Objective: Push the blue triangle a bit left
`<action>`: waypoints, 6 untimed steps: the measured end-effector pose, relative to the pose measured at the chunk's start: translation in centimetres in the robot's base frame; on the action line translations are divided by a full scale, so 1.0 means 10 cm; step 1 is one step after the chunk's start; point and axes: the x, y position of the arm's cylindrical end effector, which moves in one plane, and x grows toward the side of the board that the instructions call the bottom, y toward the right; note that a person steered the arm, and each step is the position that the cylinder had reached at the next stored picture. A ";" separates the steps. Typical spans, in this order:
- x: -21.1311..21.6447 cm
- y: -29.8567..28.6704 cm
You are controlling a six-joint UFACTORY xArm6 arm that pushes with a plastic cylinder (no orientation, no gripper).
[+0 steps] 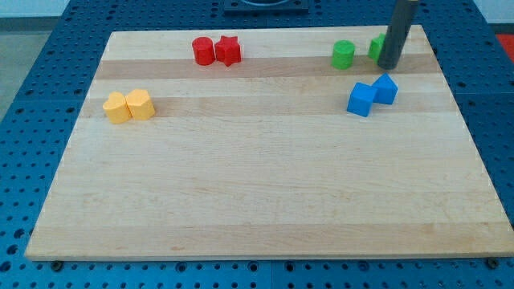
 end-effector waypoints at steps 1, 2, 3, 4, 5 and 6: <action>-0.17 0.00; -0.32 0.00; -0.38 0.00; -0.15 0.03; 0.31 0.02; 0.48 -0.23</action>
